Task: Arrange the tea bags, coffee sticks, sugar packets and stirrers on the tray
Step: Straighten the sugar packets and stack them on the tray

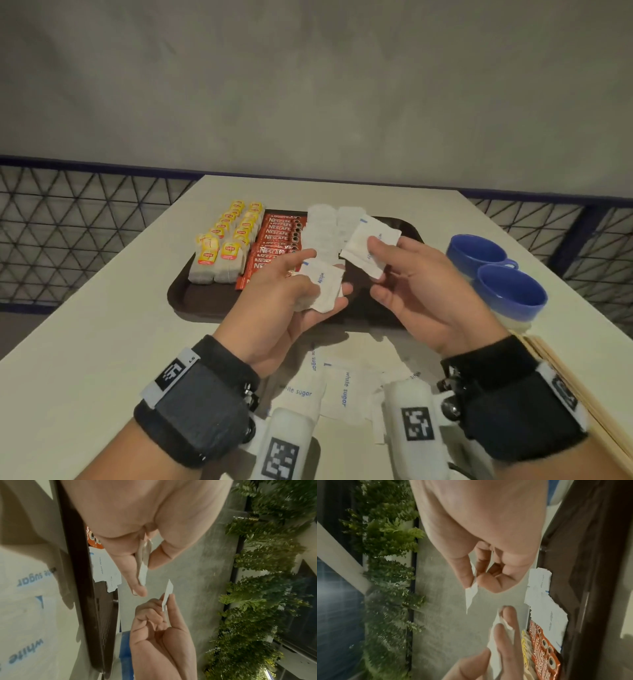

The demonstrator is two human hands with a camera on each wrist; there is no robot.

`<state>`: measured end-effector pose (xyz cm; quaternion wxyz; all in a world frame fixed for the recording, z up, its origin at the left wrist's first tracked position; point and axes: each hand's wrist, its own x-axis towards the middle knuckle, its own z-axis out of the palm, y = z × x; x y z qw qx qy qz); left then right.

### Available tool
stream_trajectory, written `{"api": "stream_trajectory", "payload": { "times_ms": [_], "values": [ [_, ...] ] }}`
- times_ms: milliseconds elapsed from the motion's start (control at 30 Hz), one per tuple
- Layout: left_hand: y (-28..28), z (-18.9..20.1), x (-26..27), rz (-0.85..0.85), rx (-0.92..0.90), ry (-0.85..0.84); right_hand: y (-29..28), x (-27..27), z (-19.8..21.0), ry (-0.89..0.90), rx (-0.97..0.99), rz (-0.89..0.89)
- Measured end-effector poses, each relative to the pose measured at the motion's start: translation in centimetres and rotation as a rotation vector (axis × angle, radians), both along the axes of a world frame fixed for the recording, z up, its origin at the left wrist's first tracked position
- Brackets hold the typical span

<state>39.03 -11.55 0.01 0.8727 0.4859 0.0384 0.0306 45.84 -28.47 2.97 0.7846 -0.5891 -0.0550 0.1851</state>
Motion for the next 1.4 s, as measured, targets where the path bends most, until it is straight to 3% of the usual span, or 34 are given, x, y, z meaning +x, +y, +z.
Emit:
{"api": "stream_trajectory", "payload": {
  "times_ms": [200, 367, 533, 800, 967, 1267, 1400],
  "values": [
    [-0.1, -0.2, -0.1, 0.08, 0.078, -0.045, 0.1, -0.5, -1.3, -0.041, 0.001, 0.076],
    [-0.1, -0.5, 0.1, 0.196, 0.232, 0.042, 0.6, -0.4, -2.6, -0.041, -0.008, 0.136],
    [-0.5, -0.4, -0.1, 0.179, 0.312, 0.065, 0.8, -0.4, -2.9, -0.066, -0.024, 0.108],
    [-0.7, 0.3, -0.5, 0.04, 0.185, 0.063, 0.5, -0.3, -2.8, -0.079, -0.021, 0.052],
    [-0.5, -0.1, -0.4, 0.06, 0.156, 0.042, 0.8, -0.6, -3.0, -0.059, -0.022, 0.123],
    [-0.2, 0.4, -0.4, 0.091, 0.19, 0.027, 0.1, -0.4, -2.1, -0.113, 0.022, 0.068],
    [-0.3, 0.1, -0.3, 0.098, 0.228, 0.044, 0.0, -0.7, -1.9, -0.137, -0.062, 0.139]
  ]
}}
